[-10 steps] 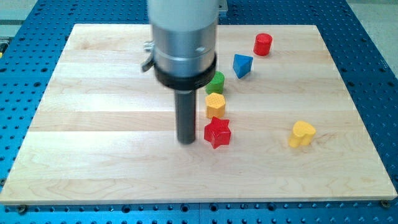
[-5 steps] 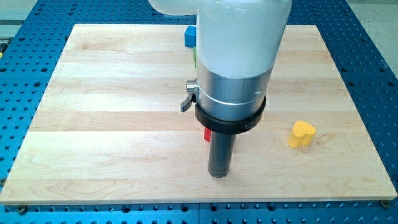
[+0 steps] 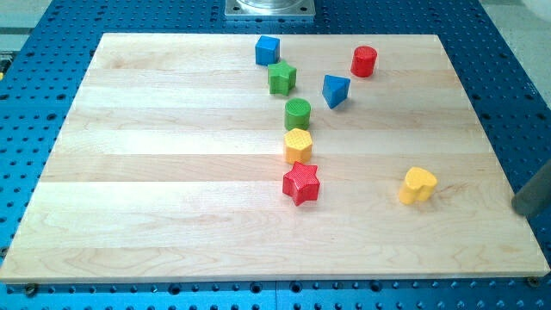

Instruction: Place the heart below the red star

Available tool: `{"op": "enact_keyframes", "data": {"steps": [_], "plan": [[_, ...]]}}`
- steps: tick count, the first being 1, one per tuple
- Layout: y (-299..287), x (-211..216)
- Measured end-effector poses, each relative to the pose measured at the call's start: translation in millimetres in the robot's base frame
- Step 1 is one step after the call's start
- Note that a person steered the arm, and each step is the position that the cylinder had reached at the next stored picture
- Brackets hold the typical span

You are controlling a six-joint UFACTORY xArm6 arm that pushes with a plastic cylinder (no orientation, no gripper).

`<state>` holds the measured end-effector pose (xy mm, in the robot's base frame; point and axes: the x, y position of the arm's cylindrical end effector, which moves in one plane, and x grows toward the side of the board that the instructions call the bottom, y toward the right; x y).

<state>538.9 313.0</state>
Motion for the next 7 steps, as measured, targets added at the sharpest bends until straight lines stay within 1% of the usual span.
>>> {"op": "enact_keyframes", "data": {"steps": [1, 2, 4, 5, 6, 7], "plan": [[-38.7, -3.1], [-57.5, -29.0], [-160.9, 15.6], [-140.1, -3.9], [-163.6, -18.3], [-216.4, 4.4]]}}
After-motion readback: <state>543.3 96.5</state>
